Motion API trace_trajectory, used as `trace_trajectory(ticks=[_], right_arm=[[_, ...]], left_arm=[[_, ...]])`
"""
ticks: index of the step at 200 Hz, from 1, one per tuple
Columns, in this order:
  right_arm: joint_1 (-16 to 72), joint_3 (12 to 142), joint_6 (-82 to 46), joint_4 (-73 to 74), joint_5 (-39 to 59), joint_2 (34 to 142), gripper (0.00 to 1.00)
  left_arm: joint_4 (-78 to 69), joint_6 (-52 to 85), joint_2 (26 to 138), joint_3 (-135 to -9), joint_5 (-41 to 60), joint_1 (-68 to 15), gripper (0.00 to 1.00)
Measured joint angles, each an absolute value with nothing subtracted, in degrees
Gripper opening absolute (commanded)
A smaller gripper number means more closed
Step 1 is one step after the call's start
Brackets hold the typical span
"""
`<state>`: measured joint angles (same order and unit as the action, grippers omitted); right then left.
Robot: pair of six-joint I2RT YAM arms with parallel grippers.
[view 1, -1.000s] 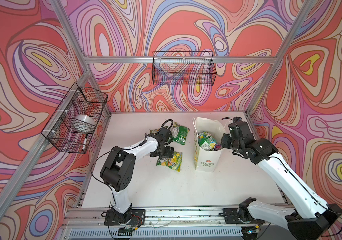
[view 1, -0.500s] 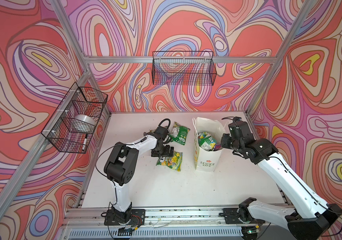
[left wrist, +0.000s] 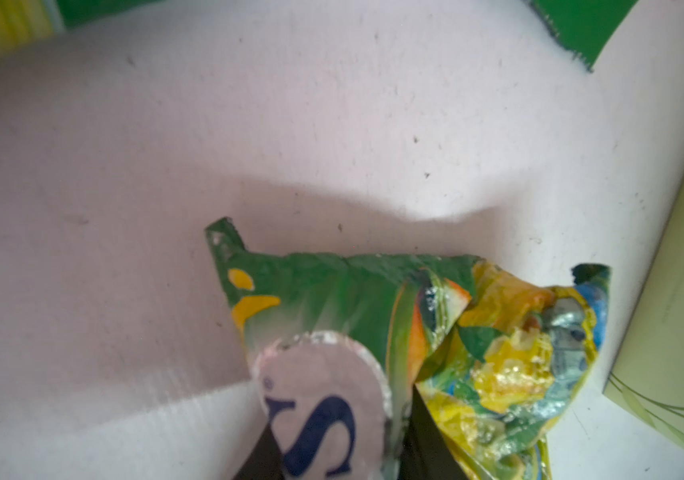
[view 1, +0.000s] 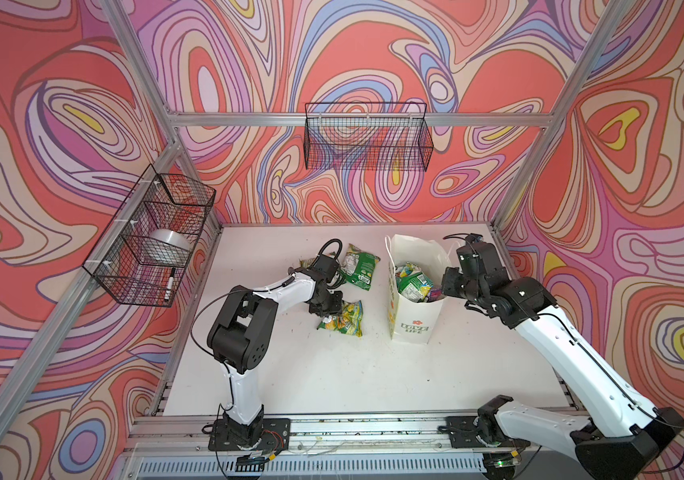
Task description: Place the snacks into the paper bag
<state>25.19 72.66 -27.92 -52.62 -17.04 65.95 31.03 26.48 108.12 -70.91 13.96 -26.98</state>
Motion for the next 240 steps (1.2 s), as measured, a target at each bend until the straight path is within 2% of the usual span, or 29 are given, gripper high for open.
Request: trace_trajectory(ticks=[58,167,206,240], right_arm=[[25.2,72.7,-27.9,-52.7,-16.8,65.7,0.00],[25.2,72.6,-26.8,-52.7,-15.4,65.0,0.00],[25.2,72.1,-26.4,-52.0,-14.8,64.7,0.00],[25.2,71.9,-26.2,-51.8,-14.2,64.4,0.00]], left_arm=[[32.8,30.3,101.2,-68.6,13.0,-27.1,0.15],[42.2,32.1,73.6,-67.9,5.6,-25.8,0.15],[48.2,32.0,67.0,-73.1,2.9,-25.8,0.15],[49.3,32.2,64.6,-80.2,4.4,-25.8,0.14]])
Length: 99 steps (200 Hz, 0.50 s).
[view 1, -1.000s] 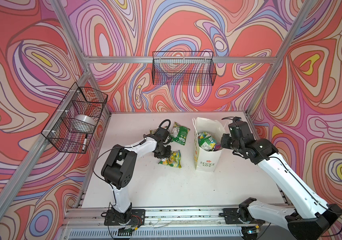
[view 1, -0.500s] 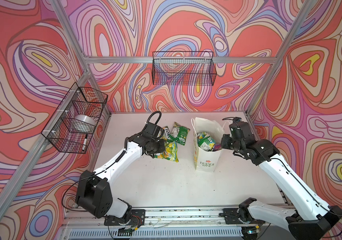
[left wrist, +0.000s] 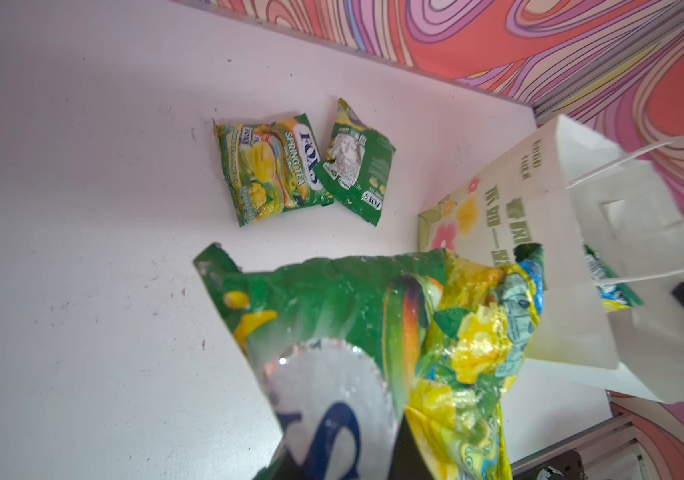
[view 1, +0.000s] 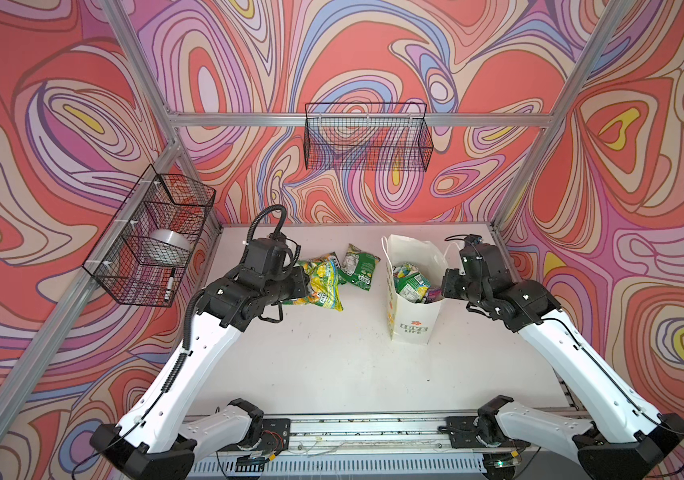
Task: Place the snacks into the paper bag
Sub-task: 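Lift the Spring Tea packet with the left gripper and carry it over the bag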
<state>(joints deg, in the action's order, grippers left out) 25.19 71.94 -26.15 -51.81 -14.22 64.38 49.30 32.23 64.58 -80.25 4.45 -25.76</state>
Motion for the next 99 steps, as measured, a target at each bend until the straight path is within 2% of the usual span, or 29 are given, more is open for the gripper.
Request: trace_trajectory(ticks=[30,99], right_arm=[[25.2,71.9,-26.0,-51.8,-13.9,64.3,0.00],[25.2,71.9,-25.9,-51.6,-12.5,64.3,0.00]], left_arm=[[48.7,32.8,65.5,-86.9,6.9,-27.6,0.14],[42.4,29.3,81.3,-107.7,7.6,-43.3,0.14]])
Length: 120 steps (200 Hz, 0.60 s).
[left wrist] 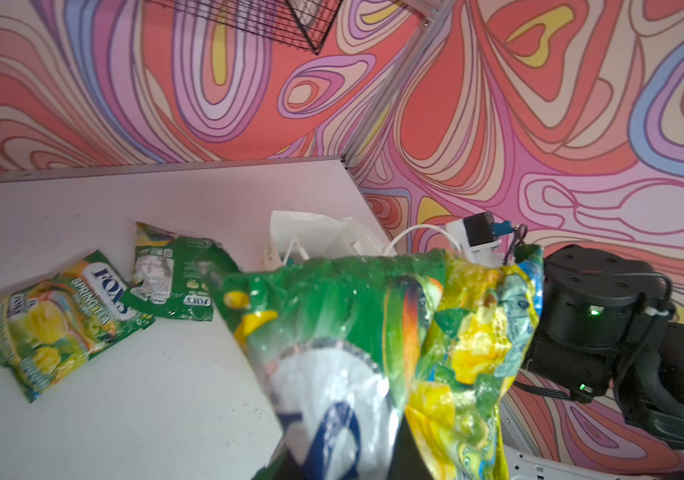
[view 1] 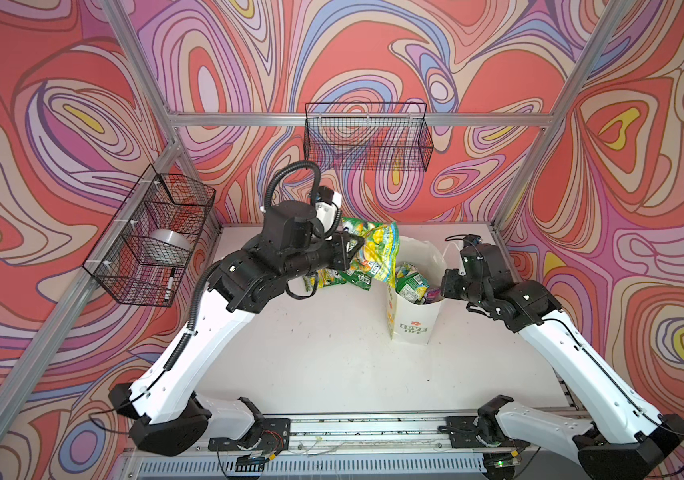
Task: Place the snacks into the paper bag
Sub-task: 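Lift the Spring Tea packet with the left gripper and carry it over the bag, then lower the Spring Tea packet into the bag and open the left gripper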
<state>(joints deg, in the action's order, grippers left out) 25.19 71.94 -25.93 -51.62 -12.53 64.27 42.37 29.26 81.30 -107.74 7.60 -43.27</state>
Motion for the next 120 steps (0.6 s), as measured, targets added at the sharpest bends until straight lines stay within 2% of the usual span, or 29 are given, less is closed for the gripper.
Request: trace_trajectory(ticks=[85,120], right_arm=[[25.1,72.7,-26.0,-52.3,-11.1,64.6,0.00],[24.9,73.3,-26.0,-53.6,-11.0,64.7,0.00]], left_arm=[[36.8,21.2,104.8,-121.4,11.1,-49.5,0.14],[36.6,12.3,108.1,-122.4,8.6,-49.5,0.14]])
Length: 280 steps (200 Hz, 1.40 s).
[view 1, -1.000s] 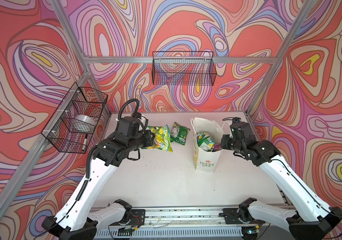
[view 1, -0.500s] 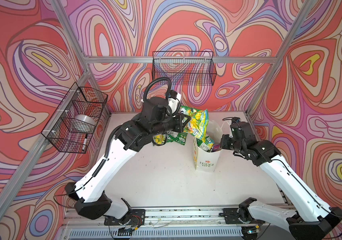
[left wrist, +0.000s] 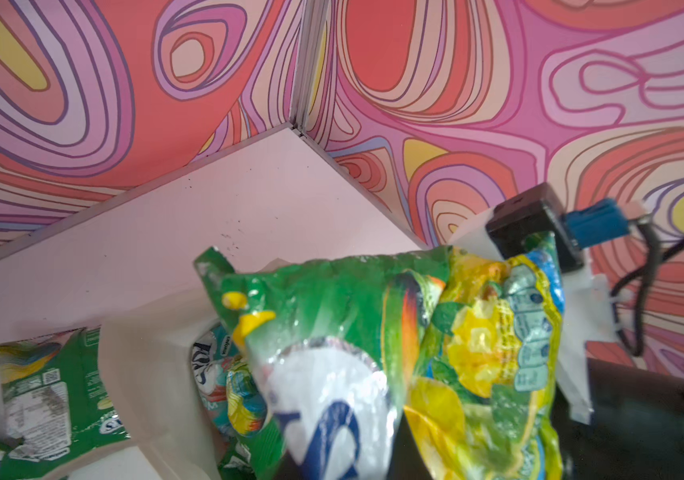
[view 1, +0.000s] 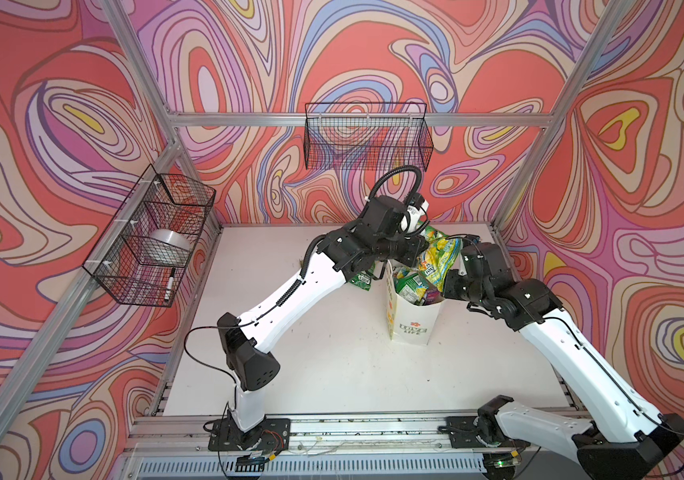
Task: Place the snacks into the paper bag
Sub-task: 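Lower the Spring Tea packet into the bag and open the left gripper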
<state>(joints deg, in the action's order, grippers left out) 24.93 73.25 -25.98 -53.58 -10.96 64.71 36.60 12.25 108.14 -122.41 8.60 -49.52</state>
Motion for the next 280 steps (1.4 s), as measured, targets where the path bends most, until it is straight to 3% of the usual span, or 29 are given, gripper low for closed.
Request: trace_trajectory(ticks=[43,117,232,244,261,280], right_arm=[[24.9,73.9,-26.0,-53.8,-10.1,64.9,0.00],[24.9,74.0,-26.0,-54.1,-9.7,65.1,0.00],[24.9,74.0,-26.3,-54.5,-9.1,65.1,0.00],[24.9,74.0,-26.2,-54.7,-9.1,65.1,0.00],[24.9,74.0,-26.2,-54.9,-9.1,65.1,0.00],[24.9,74.0,-26.2,-54.9,-9.0,65.1,0.00]], left_arm=[[36.6,0.1,110.6,-122.4,3.2,-49.6,0.15],[42.9,-20.8,113.3,-122.6,6.5,-49.6,0.13],[49.3,-30.2,121.8,-127.7,6.9,-52.6,0.15],[49.5,-30.2,122.8,-128.0,6.6,-52.6,0.18],[49.8,-30.2,124.1,-129.3,6.2,-52.6,0.38],[49.8,-30.2,124.9,-129.8,5.1,-52.7,0.52]])
